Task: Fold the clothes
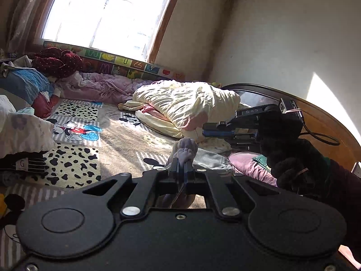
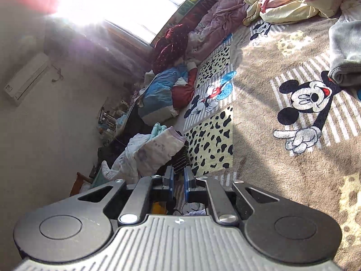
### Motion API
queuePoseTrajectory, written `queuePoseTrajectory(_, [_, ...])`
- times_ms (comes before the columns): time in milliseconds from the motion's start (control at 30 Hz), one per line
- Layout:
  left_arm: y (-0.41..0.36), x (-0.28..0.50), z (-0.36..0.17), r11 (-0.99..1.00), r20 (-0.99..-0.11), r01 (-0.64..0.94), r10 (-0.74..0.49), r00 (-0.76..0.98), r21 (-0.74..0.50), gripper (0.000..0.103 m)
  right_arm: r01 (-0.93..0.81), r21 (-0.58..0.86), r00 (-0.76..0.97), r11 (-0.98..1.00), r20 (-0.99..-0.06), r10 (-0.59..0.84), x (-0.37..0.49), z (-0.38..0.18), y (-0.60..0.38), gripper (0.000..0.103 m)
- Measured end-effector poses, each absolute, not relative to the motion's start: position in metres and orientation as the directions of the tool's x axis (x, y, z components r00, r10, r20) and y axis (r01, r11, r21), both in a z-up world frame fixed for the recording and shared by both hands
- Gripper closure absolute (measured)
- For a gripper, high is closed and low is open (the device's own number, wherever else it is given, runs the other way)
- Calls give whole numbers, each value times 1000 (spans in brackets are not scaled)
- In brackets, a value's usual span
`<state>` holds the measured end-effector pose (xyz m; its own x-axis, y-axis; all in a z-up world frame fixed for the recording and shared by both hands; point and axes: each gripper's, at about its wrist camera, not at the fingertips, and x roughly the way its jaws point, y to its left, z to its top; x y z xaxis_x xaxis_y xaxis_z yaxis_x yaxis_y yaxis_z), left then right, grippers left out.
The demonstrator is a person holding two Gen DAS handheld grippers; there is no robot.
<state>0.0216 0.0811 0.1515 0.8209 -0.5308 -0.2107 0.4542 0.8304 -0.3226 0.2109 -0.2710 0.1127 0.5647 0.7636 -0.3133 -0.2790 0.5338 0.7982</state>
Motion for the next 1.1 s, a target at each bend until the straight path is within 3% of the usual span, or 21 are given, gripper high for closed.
queuePoseTrajectory(100, [88,0,193,810,-115,492,-549,828,-318,102,-390,760,589,520,-228,775,192,182,-262,94])
queuePoseTrajectory(167, [83,-5,207,815,-97,496,-543,834,-299,102,-427,732,592,530,-217,776,176,213,-257,94])
queuePoseTrajectory(300, [78,15,208,819,-159,452,-529,834,-353,102,-463,690,590,556,-227,774,148,255,-253,94])
queuePoseTrajectory(500, [76,22,197,781,-183,443,-561,807,-439,102,-459,686,533,565,-297,792,119,249,-277,93])
queuePoseTrajectory(700, [81,57,167,801,-273,328,-506,818,-501,102,-453,715,458,533,-326,827,80,189,-293,89])
queuePoseTrajectory(767, [92,67,164,809,-274,278,-465,842,-518,102,-434,728,418,530,-358,835,70,154,-289,81])
queuePoseTrajectory(867, [116,70,184,798,-210,249,-420,883,-549,102,-388,748,327,538,-434,839,57,86,-277,76])
queuePoseTrajectory(1000, [163,57,238,801,-45,197,-268,962,-565,102,-351,748,207,564,-525,825,32,19,-274,76])
queuePoseTrajectory(1100, [187,56,249,805,-8,136,-172,985,-578,102,-308,776,162,550,-527,834,11,-11,-288,76])
